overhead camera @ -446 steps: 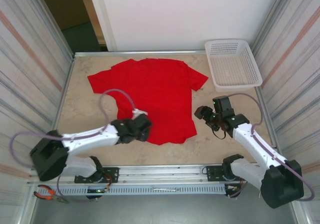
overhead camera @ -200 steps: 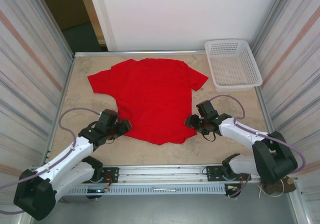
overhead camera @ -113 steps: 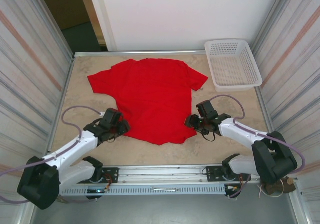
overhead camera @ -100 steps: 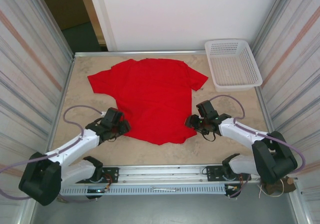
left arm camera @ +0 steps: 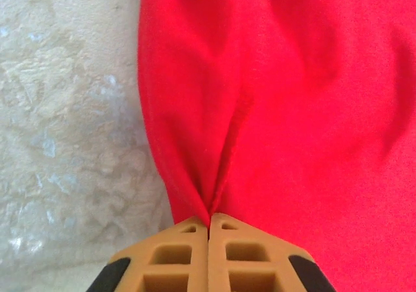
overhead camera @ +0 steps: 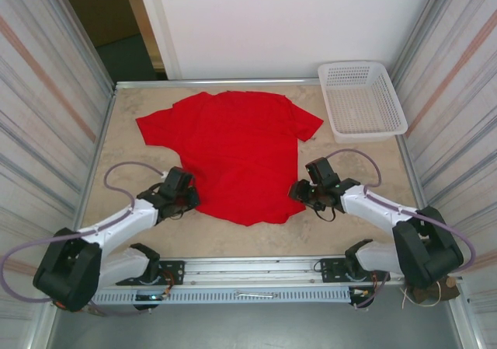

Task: Fold the inside-out t-shirt

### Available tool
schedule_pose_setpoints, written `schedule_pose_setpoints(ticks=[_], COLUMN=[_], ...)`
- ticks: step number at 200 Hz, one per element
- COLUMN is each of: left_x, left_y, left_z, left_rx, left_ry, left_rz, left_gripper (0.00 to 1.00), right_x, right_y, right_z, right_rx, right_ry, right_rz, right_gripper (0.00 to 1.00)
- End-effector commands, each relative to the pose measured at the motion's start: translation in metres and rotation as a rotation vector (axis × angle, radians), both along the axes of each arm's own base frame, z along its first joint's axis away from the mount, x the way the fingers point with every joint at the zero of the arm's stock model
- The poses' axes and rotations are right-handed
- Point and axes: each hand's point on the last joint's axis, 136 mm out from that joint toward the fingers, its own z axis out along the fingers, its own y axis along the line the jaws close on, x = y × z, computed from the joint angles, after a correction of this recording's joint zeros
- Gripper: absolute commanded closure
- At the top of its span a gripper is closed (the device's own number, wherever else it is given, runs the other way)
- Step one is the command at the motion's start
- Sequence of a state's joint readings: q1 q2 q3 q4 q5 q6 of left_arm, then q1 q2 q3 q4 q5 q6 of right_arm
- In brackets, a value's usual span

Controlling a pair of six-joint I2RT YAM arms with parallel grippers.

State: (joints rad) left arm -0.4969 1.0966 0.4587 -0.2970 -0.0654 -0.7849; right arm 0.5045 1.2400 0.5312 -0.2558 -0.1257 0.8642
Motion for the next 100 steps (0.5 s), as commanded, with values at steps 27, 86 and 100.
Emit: schedule_pose_setpoints(ticks=[27,86,100], left_x=[-0.013,0.003,0.004], left_y=[-0.012,0.007,0.011], left_z=[0.074,0.102,0.105], left_rx=[-0.244,-0.363,-0.290], left_ry=[-0.008,-0.056,-0.071], left_rz=[-0.009,0.099,0.064], left_gripper=[1.00,0.22,0.21], right_x=[-0.004,-0.003,-0.004], right_y=[-0.007,-0.010,-0.008], right_z=[0.009,0.013,0.013], right_rx=[0.001,-0.007,0.001], right_ry=[-0.017,-0.021,-0.020], right_rz=[-0.034,-0.034,-0.026], right_gripper=[0.50,0.50,0.50])
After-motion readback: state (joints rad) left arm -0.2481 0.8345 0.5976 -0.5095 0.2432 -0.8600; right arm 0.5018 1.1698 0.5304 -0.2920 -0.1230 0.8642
